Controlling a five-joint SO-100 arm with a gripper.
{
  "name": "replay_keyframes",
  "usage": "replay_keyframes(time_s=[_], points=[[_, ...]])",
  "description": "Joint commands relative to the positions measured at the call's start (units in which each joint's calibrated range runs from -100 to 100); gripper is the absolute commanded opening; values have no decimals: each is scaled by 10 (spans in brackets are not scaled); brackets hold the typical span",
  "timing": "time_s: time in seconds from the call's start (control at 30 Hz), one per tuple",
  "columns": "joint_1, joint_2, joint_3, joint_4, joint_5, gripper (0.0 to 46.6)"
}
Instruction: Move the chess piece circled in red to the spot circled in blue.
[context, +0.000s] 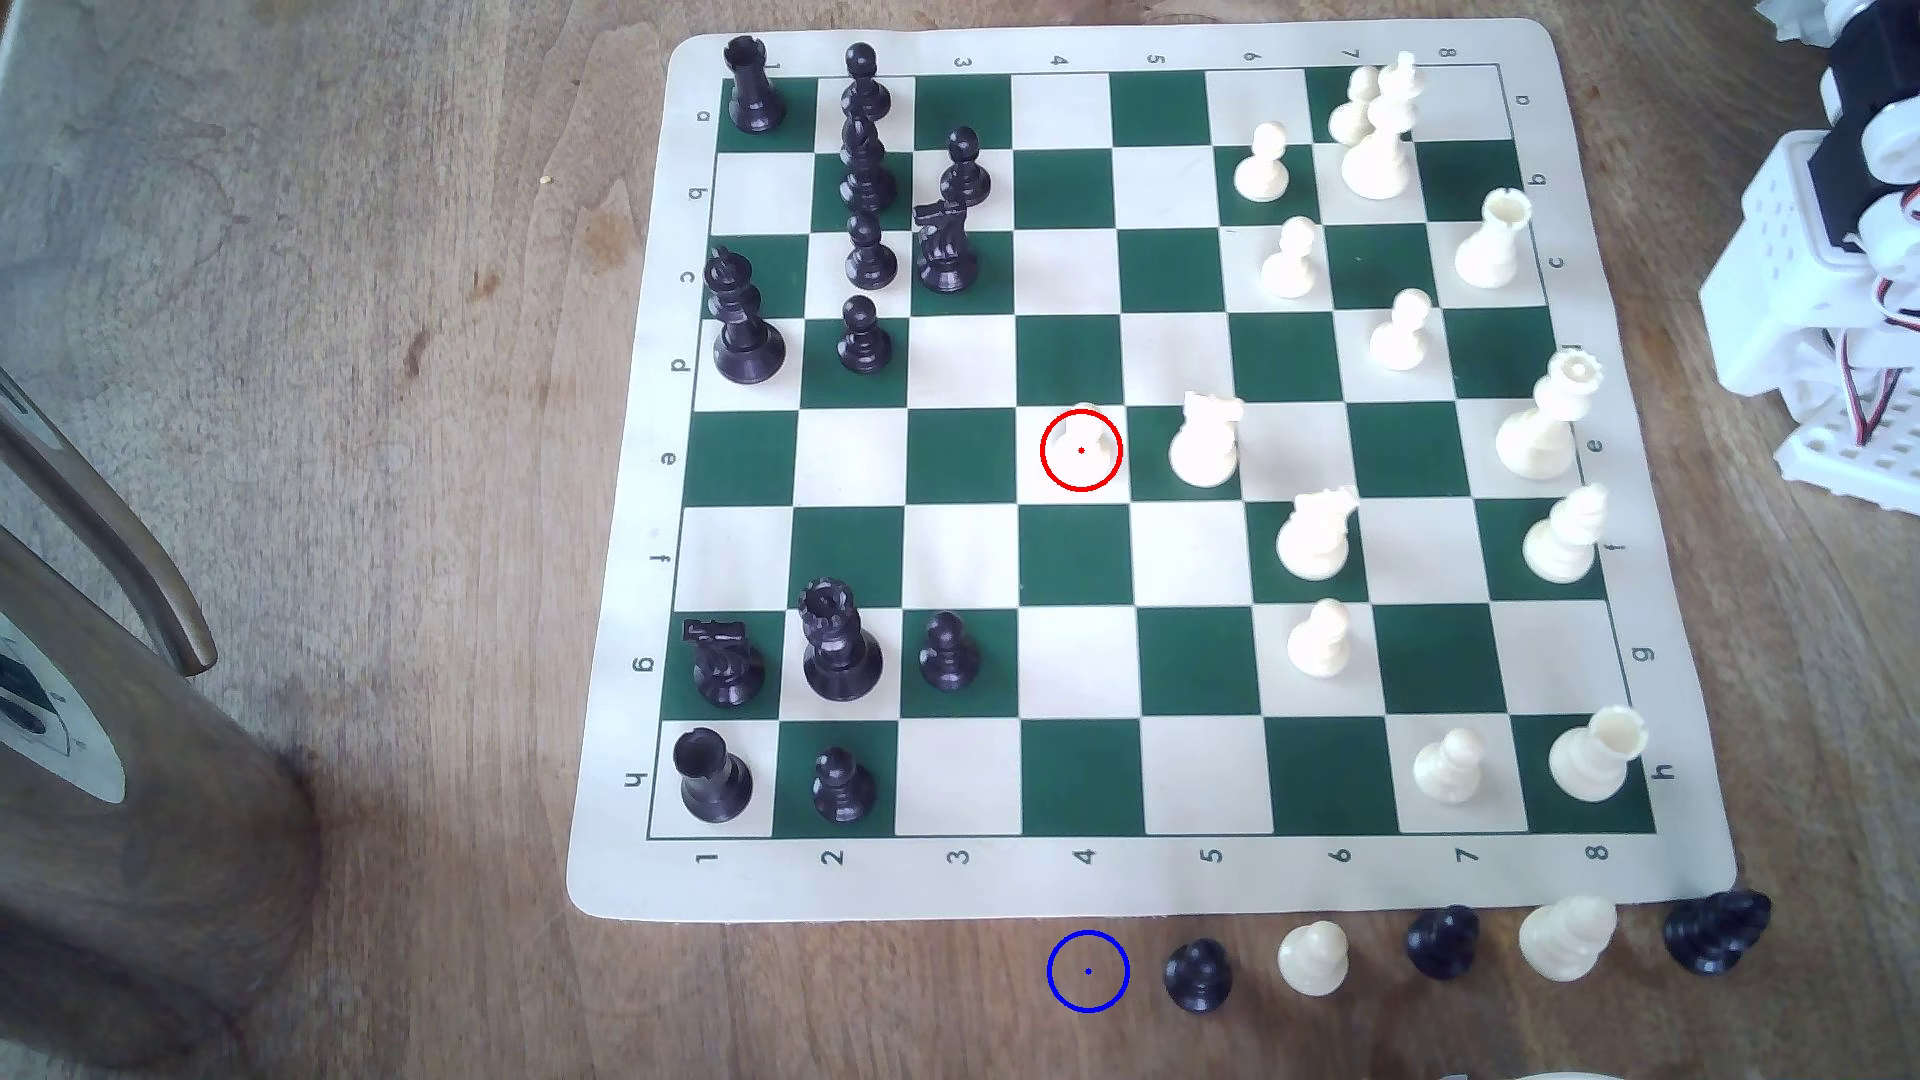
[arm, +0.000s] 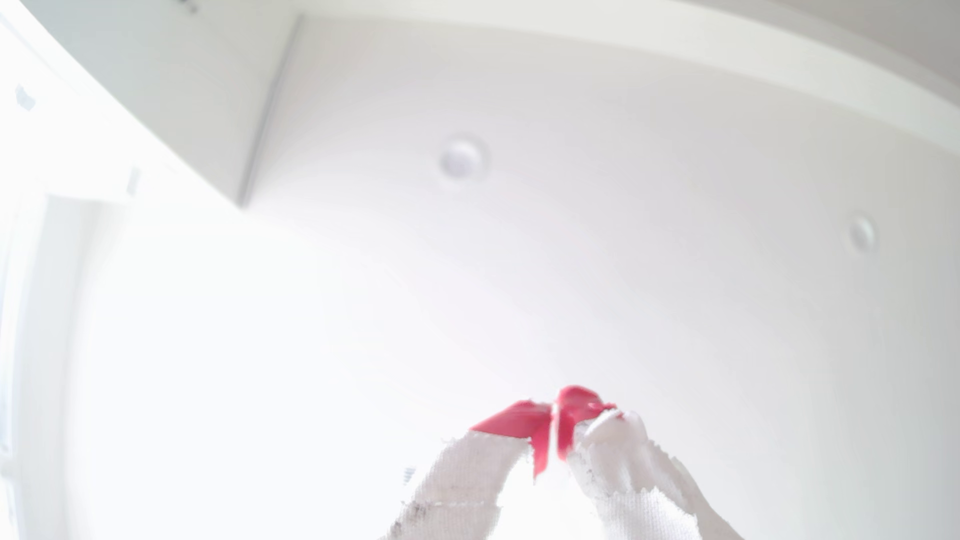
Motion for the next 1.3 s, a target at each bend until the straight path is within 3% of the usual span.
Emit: replay_keyframes(time_s=[0.0, 0.73, 1.03, 1.1, 1.17, 1.2, 1.27], points=[[-5, -1, 8, -11, 2, 2], [-7, -1, 8, 4, -5, 2], [-40, -1, 9, 284, -16, 1], [-40, -1, 9, 394, -15, 1], [-10, -1, 9, 528, 6, 1], [6, -1, 9, 672, 8, 1], [-1, -1, 9, 785, 0, 1]])
